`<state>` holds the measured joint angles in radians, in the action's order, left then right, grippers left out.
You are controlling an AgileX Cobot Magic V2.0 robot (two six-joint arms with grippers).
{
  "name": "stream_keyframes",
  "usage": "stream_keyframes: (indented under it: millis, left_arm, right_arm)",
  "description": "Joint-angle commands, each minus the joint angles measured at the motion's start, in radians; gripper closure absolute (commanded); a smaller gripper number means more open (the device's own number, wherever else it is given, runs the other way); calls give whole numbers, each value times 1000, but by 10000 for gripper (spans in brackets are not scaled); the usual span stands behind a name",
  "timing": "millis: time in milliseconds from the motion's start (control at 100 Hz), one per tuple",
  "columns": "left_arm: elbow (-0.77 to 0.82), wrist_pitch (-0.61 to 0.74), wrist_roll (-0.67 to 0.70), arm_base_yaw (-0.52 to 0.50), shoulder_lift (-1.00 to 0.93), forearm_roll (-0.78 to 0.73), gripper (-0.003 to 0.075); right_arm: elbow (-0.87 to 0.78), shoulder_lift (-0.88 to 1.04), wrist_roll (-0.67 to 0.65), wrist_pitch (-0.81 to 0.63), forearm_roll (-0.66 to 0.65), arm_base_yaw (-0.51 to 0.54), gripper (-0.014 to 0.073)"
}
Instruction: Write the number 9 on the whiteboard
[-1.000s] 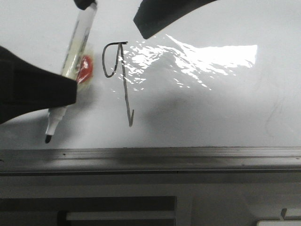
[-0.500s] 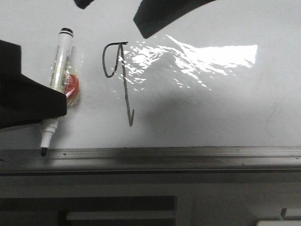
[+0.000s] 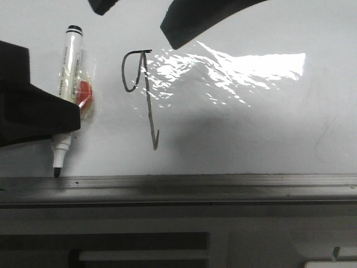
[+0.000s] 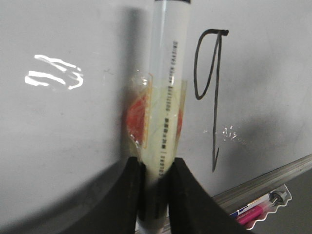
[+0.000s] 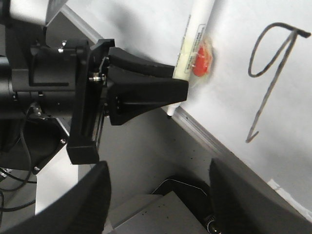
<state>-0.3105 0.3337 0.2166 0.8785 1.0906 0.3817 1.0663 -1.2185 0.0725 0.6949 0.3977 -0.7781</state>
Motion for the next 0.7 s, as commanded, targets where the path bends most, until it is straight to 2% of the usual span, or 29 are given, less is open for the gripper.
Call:
stream_keyframes:
  millis: [0, 250, 540, 610, 690]
  left_arm:
    - [-29, 82, 1, -3, 12, 32, 741]
    - [-29, 156, 1, -3, 20, 32, 741]
    - [-29, 150, 1, -3, 20, 32, 734]
    - [-29, 150, 1, -3, 20, 32, 685]
    - [-29, 150, 3, -3, 20, 34, 572]
  right_arm:
    - [34, 20, 3, -42, 18, -1, 205]
    - [34, 20, 3, -41, 18, -1, 205]
    - [34, 20, 3, -33, 18, -1, 205]
    - [34, 20, 3, -33, 18, -1, 205]
    - [34, 20, 3, -33, 18, -1, 205]
